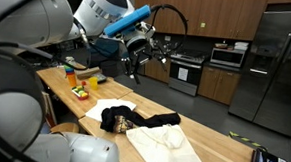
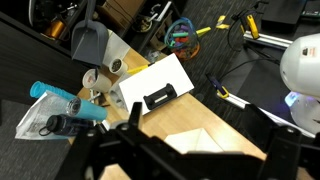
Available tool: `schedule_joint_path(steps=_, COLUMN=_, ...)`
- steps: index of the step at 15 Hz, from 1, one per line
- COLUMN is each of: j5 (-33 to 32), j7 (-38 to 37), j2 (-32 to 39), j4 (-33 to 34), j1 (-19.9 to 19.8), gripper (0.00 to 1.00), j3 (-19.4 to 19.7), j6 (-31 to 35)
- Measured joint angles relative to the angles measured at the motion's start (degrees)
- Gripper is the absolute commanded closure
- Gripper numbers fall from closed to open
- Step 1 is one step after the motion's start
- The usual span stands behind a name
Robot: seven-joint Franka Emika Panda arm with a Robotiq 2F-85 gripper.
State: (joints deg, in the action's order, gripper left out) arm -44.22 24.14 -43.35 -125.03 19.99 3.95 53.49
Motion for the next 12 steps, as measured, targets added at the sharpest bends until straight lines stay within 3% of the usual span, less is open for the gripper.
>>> schedule_joint_path(steps=3, j5=3.1, j7=-2.0, j2=0.0, j4=0.0, j1=-0.5, gripper=0.0, j3=0.0, j6=-0.1)
schedule_joint_path(steps=6, j5=10.6, j7=-12.9, j2=0.4, j4=-0.9, j1=-2.8, gripper=0.0, j3=-0.2, j6=2.8)
schedule_joint_path(steps=12, j5=14.4, j7=-32.4, j2=3.4, j4=-7.8, j1=-10.6, gripper=0.0, j3=-1.8, j6=20.7)
